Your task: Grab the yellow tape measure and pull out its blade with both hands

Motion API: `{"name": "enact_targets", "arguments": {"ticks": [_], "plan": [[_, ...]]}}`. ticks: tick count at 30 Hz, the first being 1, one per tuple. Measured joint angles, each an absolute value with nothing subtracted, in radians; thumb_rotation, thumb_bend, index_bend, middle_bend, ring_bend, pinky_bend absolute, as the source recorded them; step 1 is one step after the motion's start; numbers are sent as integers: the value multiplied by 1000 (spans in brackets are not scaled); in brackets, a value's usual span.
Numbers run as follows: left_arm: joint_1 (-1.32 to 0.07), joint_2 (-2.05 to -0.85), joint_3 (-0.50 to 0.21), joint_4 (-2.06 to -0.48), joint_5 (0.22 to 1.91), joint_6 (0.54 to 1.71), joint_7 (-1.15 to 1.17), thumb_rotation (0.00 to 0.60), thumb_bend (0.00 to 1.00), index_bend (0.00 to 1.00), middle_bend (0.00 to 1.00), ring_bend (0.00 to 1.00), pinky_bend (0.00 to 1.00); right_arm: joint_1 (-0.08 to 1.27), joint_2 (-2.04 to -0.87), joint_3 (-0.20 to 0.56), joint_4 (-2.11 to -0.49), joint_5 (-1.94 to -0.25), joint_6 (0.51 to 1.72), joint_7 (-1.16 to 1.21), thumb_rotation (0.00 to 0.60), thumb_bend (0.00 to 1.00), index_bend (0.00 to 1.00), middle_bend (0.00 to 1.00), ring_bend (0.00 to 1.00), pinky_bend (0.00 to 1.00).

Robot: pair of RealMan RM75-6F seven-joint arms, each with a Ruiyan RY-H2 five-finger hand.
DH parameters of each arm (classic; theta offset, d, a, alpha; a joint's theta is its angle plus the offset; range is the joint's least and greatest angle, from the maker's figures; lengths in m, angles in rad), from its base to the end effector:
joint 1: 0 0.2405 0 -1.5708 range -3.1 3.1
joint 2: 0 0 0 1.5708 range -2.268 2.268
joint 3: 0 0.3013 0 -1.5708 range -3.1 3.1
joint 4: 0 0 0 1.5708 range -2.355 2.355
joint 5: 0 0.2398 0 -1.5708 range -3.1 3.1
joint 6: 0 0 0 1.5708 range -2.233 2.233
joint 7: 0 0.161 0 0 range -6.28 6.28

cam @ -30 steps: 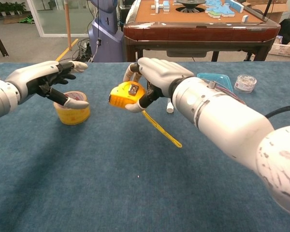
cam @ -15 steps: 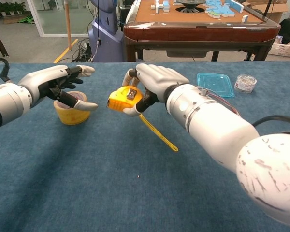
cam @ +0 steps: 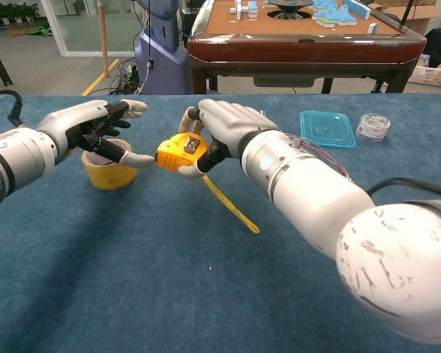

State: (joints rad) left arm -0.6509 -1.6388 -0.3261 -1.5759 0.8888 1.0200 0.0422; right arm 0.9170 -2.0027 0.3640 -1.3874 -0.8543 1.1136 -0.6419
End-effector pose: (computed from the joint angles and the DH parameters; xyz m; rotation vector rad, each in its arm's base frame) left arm -0.1676 0.3851 -0.0584 -1.3729 -1.6065 -1.2228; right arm -0.0282 -0.3730 -0.1579 1.7613 -1.0922 1.0692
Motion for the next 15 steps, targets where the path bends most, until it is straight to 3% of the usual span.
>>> {"name": "enact_targets", "arguments": {"ticks": [15], "plan": [[-655,-1638,-331,-1578,871,1014,30,600,166,0,0,0,0,937,-2024,380,-1349,-844,1090,-622,600,784,616,660,567,349]]}}
